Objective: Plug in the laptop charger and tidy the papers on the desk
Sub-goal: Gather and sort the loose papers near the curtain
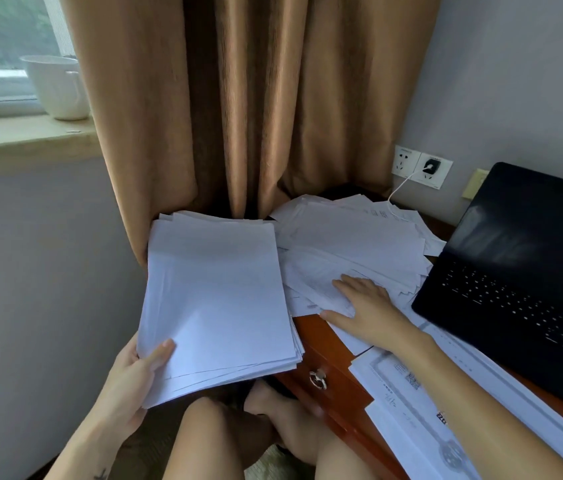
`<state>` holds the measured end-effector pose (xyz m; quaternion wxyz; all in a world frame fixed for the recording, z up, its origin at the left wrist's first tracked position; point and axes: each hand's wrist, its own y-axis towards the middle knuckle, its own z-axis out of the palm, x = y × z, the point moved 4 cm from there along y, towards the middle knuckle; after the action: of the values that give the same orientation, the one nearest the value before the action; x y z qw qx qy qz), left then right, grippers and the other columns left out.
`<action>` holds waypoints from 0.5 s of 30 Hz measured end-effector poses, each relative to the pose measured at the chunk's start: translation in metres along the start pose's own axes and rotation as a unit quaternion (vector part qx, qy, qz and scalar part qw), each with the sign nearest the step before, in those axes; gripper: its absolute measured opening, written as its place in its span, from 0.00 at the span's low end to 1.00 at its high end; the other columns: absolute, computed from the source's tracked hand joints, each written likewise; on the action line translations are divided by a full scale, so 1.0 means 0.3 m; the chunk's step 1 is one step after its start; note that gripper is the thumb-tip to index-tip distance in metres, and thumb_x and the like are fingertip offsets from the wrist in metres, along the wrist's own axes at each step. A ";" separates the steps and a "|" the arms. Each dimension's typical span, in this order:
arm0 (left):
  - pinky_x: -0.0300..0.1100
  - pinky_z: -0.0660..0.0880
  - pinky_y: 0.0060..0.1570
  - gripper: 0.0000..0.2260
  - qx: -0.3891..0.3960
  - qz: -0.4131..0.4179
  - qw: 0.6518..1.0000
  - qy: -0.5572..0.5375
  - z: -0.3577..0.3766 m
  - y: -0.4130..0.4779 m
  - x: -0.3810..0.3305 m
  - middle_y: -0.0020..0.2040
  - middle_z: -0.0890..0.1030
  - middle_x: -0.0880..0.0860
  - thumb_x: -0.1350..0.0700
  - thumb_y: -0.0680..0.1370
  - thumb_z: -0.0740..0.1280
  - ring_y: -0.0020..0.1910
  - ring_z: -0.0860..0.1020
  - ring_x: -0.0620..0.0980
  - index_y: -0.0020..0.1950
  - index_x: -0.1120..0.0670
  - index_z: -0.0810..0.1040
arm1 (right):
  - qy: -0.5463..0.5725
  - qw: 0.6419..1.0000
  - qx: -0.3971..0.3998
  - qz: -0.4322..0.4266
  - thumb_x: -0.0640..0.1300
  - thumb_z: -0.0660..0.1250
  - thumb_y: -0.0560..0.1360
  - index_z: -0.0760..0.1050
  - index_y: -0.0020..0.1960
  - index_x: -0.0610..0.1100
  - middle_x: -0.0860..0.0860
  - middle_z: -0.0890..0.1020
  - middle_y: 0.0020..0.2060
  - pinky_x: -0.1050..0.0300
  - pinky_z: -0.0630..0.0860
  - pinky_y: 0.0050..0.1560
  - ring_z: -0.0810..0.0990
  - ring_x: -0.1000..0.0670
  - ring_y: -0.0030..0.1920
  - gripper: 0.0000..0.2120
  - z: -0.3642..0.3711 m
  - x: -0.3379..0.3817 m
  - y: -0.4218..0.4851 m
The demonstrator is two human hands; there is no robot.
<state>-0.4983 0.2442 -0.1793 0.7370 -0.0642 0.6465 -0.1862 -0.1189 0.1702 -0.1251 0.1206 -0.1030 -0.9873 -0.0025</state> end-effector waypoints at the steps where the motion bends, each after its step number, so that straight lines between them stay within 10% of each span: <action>1: 0.62 0.79 0.58 0.12 -0.003 0.004 1.000 -0.002 -0.008 -0.004 -0.007 0.56 0.87 0.56 0.60 0.82 0.68 0.55 0.84 0.63 0.65 0.50 0.78 | -0.014 1.000 -0.012 -0.021 0.67 0.59 0.79 0.59 0.80 0.50 0.53 0.64 0.78 0.51 0.58 0.75 0.60 0.48 0.77 0.36 -0.007 0.009 -0.001; 5: 0.60 0.79 0.57 0.10 -0.014 0.015 1.000 -0.005 -0.040 -0.012 -0.021 0.53 0.87 0.55 0.61 0.83 0.68 0.54 0.84 0.62 0.63 0.50 0.78 | -0.069 0.992 -0.056 -0.090 0.52 0.60 0.82 0.72 0.69 0.45 0.50 0.80 0.58 0.49 0.77 0.52 0.77 0.45 0.57 0.19 -0.026 0.056 -0.001; 11: 0.59 0.79 0.57 0.11 -0.012 0.017 1.000 -0.019 -0.037 -0.015 -0.015 0.54 0.87 0.55 0.61 0.82 0.68 0.53 0.85 0.61 0.63 0.50 0.78 | -0.053 0.981 -0.175 -0.069 0.47 0.58 0.85 0.80 0.52 0.46 0.53 0.78 0.31 0.54 0.72 0.32 0.75 0.50 0.31 0.12 -0.079 0.029 -0.009; 15: 0.60 0.79 0.58 0.13 0.005 0.015 1.000 -0.026 -0.007 -0.015 -0.011 0.56 0.87 0.56 0.61 0.82 0.68 0.55 0.85 0.62 0.65 0.51 0.78 | 0.193 0.959 -0.199 0.050 0.51 0.61 0.84 0.81 0.47 0.49 0.53 0.83 0.36 0.53 0.76 0.43 0.80 0.52 0.40 0.12 -0.112 -0.024 -0.012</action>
<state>-0.5014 0.2414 -0.1750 0.7565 -0.0559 0.6271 -0.1769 -0.1047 0.1642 -0.0941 0.2857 -0.1722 -0.9183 -0.2132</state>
